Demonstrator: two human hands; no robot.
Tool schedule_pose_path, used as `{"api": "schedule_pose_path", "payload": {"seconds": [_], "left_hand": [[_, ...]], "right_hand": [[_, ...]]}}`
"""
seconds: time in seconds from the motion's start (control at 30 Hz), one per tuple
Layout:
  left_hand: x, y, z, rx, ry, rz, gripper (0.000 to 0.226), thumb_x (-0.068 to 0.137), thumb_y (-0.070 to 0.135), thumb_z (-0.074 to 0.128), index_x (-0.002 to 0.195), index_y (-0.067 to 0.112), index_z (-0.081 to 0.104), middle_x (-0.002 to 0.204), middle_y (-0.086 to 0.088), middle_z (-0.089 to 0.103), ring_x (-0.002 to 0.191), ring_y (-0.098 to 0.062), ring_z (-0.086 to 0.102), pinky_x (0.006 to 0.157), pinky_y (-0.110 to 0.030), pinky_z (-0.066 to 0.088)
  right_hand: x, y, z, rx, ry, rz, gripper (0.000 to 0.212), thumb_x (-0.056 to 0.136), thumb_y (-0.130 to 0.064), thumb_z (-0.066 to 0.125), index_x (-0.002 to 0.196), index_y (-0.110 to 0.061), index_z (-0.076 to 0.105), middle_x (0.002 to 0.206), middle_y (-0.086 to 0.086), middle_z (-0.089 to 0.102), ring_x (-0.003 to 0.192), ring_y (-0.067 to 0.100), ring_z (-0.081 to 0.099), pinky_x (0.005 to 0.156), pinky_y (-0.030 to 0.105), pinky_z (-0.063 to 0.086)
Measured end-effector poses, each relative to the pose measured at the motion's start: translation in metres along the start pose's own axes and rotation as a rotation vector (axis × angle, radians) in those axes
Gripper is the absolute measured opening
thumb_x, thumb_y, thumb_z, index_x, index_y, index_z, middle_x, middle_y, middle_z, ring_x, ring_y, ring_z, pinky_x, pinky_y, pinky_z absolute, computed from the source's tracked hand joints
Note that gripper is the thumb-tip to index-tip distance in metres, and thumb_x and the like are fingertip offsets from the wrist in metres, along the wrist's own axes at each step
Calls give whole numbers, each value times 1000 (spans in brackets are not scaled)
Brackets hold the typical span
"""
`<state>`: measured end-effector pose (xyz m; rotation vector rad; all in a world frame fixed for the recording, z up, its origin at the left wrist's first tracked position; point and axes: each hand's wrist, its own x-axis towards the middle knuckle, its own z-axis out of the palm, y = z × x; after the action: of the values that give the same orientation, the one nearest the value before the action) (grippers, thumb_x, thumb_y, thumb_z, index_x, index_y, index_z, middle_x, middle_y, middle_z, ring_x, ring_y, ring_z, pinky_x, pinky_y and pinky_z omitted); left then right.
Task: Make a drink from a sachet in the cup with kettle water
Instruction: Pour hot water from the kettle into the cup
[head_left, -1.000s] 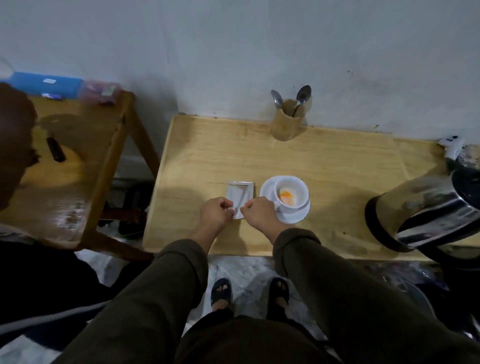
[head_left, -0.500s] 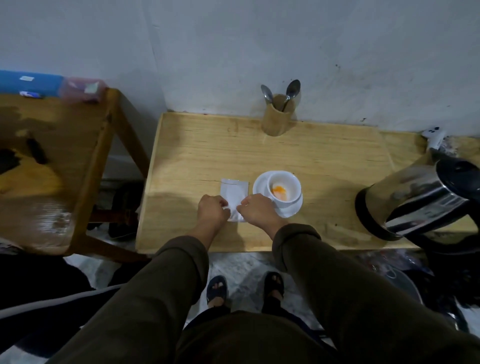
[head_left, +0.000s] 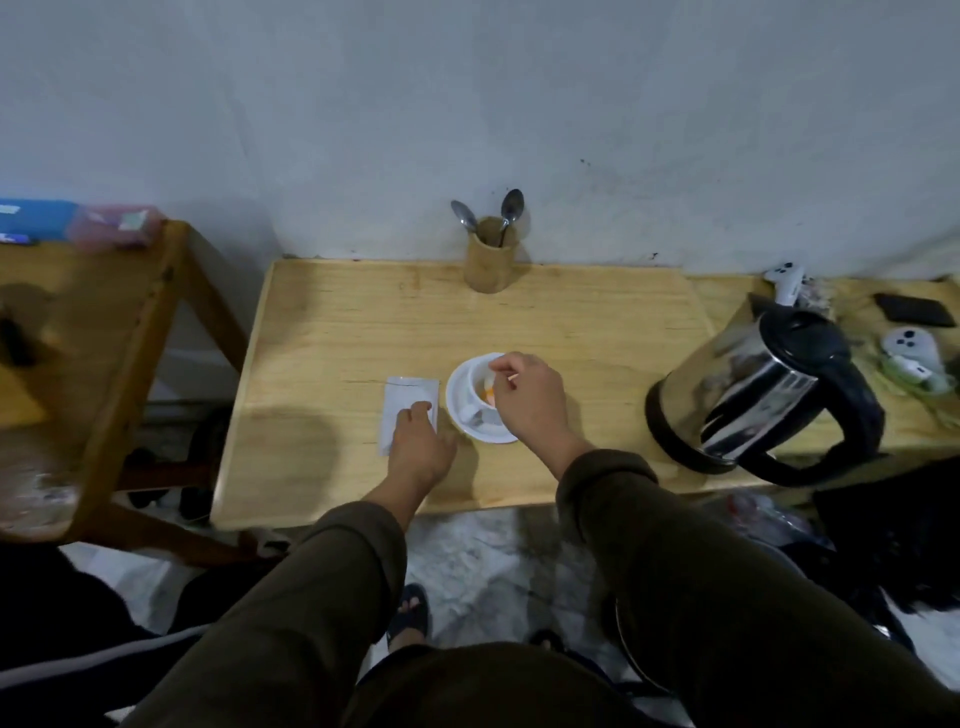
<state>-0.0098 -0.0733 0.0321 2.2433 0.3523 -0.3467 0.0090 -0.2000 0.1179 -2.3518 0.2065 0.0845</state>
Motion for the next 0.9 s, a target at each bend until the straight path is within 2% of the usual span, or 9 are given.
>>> {"api": "schedule_pose_path", "payload": {"seconds": [0.17,0.23,0.33,0.5,0.57,0.67,0.77,0.83,0.9], "left_hand": [[-22,23,34,-143,111,44,53,77,21,54,125,0,47,127,-23,54,122,-39,49,99,-43,42],[-30,32,52,-179,184,31,59,79,12,55,134,-3,39,135,-23,48,127,-37,45,105,-42,38],[-42,47,73,-234,280,39,63,80,7,52,138,-6,30,141,-24,40,133,-36,39,107,-40,34],[-49,60,96,-324,333,7,85,82,10,59,149,3,6,149,-18,32,136,-35,38,109,-42,33],[-49,63,101,-309,300,-39,94,84,12,58,150,8,-8,154,-14,27,138,-36,35,111,-43,29],[-45,67,106,-328,264,-145,96,86,13,57,149,12,-16,158,-10,23,140,-37,32,113,-41,25],[-43,70,108,-351,268,-208,95,87,14,55,150,16,-16,157,-13,25,139,-39,32,114,-42,24],[-42,70,109,-353,275,-216,95,87,14,55,150,16,-15,155,-16,26,139,-40,32,114,-43,24],[-41,70,109,-339,272,-222,95,87,14,56,150,15,-16,155,-17,28,138,-41,33,114,-43,24]], "right_hand": [[-9,39,-51,-87,66,-53,29,89,-9,50,115,-11,63,122,10,53,110,24,56,88,22,39],[-16,59,-77,-159,133,-106,30,89,-10,50,116,-12,62,123,9,51,115,23,51,97,27,39],[-23,87,-113,-297,361,-181,31,83,-10,53,112,-13,64,121,10,51,118,27,46,101,40,40],[-35,129,-165,-478,618,-123,31,83,-12,51,111,-17,62,135,10,47,130,30,38,106,51,22],[-38,145,-179,-481,640,-37,33,86,-14,50,117,-16,58,142,12,42,136,31,33,109,57,19],[-42,166,-192,-408,649,104,47,83,-14,51,129,-18,46,149,12,33,140,32,25,112,56,19],[-46,178,-203,-192,672,198,61,80,-10,55,137,-16,35,143,14,37,133,31,32,110,48,29],[-46,185,-212,19,645,312,53,81,-10,57,131,-12,39,131,15,47,122,32,44,102,44,40],[-43,190,-223,227,608,430,32,84,-10,56,116,-8,50,117,17,57,110,36,55,93,43,48]]}}
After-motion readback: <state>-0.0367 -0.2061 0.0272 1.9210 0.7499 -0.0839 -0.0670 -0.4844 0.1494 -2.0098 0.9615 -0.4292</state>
